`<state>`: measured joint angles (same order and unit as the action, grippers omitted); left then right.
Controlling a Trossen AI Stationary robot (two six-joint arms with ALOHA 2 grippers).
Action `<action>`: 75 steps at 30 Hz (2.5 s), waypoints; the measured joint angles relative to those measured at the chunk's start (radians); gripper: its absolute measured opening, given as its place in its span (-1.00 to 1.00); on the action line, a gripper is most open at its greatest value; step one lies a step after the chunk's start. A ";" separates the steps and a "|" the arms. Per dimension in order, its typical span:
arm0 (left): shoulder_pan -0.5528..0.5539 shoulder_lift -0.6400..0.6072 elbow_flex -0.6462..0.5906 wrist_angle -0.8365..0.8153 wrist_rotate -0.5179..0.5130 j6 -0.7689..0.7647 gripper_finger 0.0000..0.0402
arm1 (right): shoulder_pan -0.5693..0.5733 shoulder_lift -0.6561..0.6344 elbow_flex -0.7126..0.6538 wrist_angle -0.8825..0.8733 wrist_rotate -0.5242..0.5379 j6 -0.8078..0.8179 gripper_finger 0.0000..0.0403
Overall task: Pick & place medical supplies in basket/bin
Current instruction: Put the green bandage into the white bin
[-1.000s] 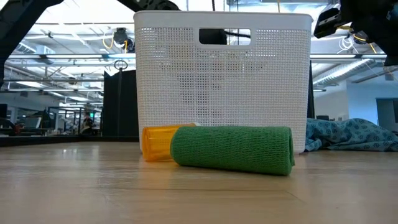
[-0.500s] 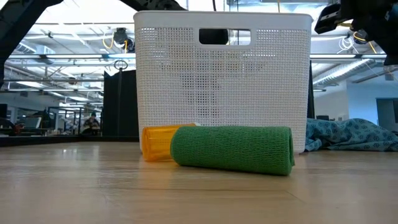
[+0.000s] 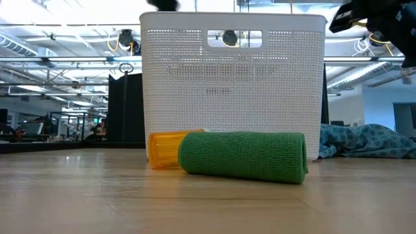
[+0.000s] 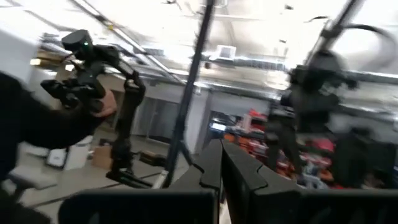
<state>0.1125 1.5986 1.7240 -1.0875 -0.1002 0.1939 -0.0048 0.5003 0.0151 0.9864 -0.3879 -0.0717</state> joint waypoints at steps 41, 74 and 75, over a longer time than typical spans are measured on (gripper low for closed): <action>-0.161 -1.004 -1.703 1.692 -0.084 -0.177 -0.93 | 0.000 0.023 0.000 -0.047 0.178 0.039 -1.00; -0.161 -1.004 -1.702 1.698 -0.118 -0.149 -0.98 | 0.751 1.206 1.474 -1.050 1.152 0.072 0.02; -0.161 -1.004 -1.702 1.701 -0.119 -0.149 -0.97 | 0.751 1.232 1.474 -1.048 1.179 0.119 0.03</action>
<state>-0.0483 0.5949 0.0216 0.6133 -0.2195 0.0445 0.7461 1.7323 1.4895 -0.0621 0.7916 0.0471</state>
